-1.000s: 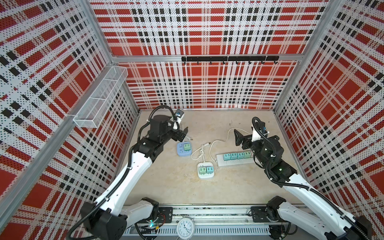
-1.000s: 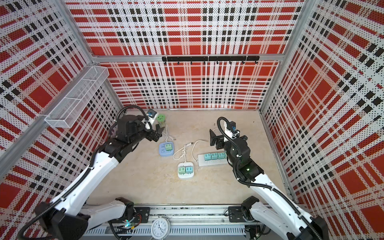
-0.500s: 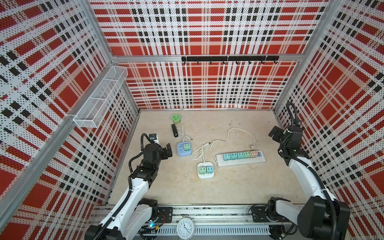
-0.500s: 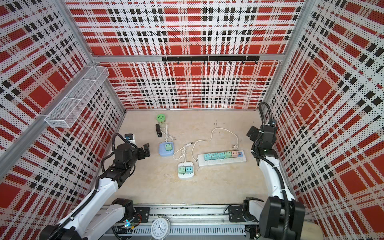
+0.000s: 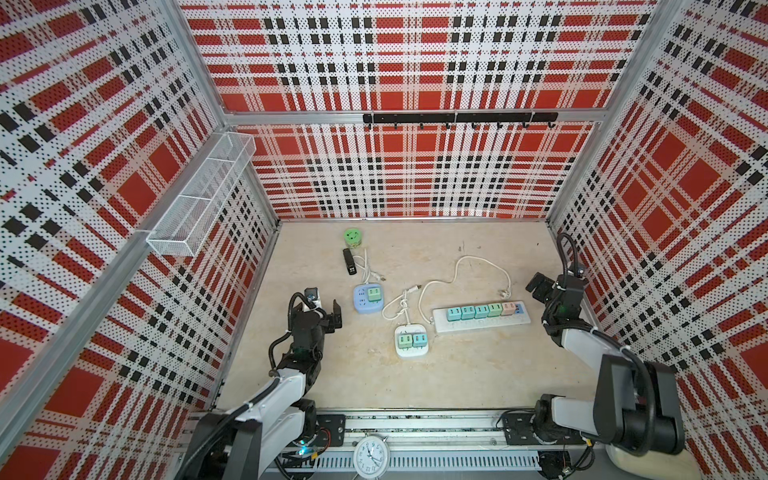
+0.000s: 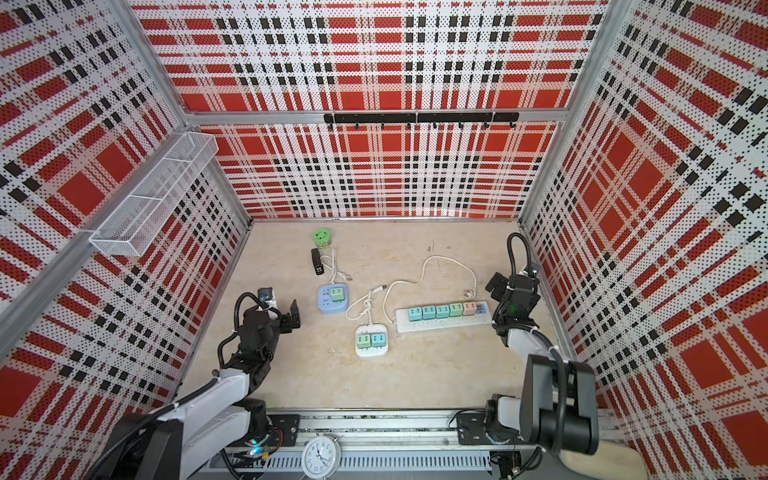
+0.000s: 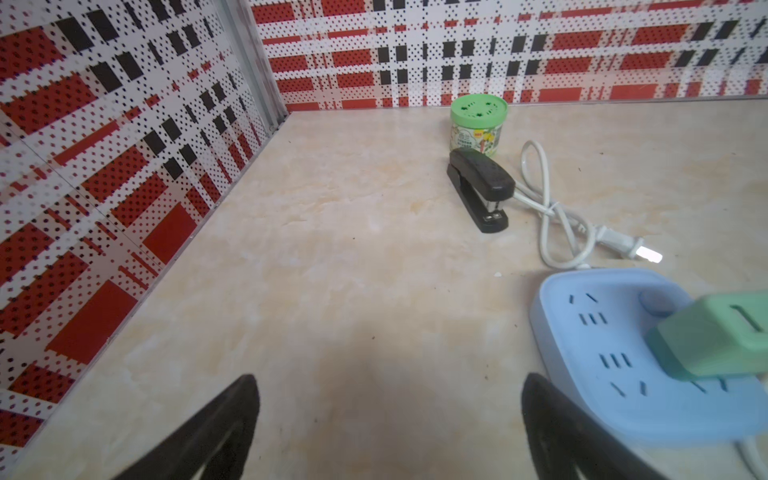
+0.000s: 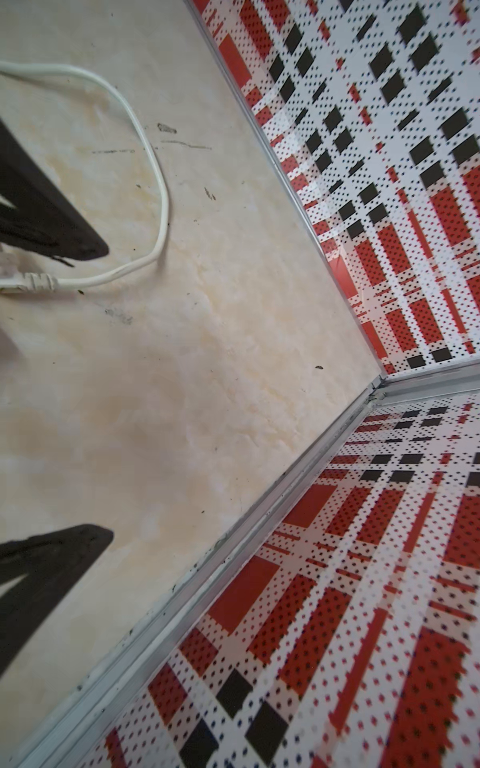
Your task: Insert the plug
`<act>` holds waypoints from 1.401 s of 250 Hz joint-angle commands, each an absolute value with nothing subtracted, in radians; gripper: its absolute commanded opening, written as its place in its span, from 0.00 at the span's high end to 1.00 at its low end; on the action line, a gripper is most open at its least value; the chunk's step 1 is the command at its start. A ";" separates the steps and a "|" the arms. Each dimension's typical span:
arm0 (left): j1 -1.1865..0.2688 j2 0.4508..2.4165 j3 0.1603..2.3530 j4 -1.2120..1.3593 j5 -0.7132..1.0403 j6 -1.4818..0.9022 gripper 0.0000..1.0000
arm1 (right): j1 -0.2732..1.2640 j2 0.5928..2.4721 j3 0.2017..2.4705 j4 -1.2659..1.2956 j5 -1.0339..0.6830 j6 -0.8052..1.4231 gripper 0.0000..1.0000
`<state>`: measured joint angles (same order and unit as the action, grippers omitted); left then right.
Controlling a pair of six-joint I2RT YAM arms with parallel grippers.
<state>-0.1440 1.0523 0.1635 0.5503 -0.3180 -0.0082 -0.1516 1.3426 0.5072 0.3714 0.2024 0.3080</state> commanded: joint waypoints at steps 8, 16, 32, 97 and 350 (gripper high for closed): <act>-0.128 1.191 0.233 0.779 -0.368 0.020 0.01 | -0.065 1.378 0.530 0.548 0.274 0.178 0.00; -0.139 1.223 0.256 0.778 -0.394 0.028 0.01 | -0.037 1.372 0.522 0.568 0.291 0.145 0.00; -0.172 1.293 0.308 0.776 -0.444 0.054 0.01 | 0.012 1.374 0.495 0.658 0.330 0.075 0.00; -0.296 1.499 0.455 0.795 -0.498 0.244 0.01 | 0.042 1.383 0.508 0.560 0.389 0.050 0.00; -0.134 1.580 0.373 1.006 -0.239 0.086 0.01 | 0.037 1.581 0.393 0.922 0.166 -0.027 0.00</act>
